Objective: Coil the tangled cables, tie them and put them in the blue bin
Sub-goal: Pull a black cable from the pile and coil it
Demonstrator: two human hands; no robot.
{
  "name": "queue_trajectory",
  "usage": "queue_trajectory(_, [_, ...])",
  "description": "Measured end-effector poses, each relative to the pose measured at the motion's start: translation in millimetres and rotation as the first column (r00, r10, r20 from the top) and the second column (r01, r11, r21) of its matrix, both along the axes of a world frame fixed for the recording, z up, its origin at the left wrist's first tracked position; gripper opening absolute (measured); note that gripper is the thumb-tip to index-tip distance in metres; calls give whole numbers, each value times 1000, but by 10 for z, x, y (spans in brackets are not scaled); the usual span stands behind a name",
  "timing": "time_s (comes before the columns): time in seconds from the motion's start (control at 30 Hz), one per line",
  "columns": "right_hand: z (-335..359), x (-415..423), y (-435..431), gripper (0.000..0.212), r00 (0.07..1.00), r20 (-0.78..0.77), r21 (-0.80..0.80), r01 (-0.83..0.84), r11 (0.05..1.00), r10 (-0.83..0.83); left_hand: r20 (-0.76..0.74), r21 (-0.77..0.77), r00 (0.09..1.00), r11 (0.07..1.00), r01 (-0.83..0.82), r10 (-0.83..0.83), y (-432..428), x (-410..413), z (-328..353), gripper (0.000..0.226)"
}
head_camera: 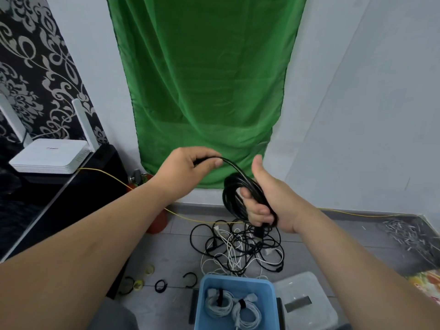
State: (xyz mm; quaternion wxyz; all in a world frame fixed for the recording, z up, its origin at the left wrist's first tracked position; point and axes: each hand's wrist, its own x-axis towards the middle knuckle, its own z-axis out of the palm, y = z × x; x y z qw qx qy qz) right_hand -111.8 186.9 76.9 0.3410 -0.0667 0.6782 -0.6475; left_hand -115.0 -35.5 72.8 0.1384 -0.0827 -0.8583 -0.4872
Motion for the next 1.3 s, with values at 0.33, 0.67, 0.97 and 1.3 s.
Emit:
queue_trajectory(0.33, [100,-31,-100,51,964,242,-513,221,830,-107,329,31,940,996,82,-88,209,17,-268,29])
queue_trajectory(0.67, [107,-253,66,50,728,484,-541,685,489,-485,626,-118,759,941,318,-179,457,195,-560,14])
queue_trajectory(0.97, [-68,-389,355,40,421,353,-287,899,332,-835,697,-174,660,828,533,-279,722,352,-467,12])
queue_trajectory(1.3, [-190,-327,275,51,461,-575,-58,801,596,-676,534,-64,756,873,483,-379,932,450,-224,9])
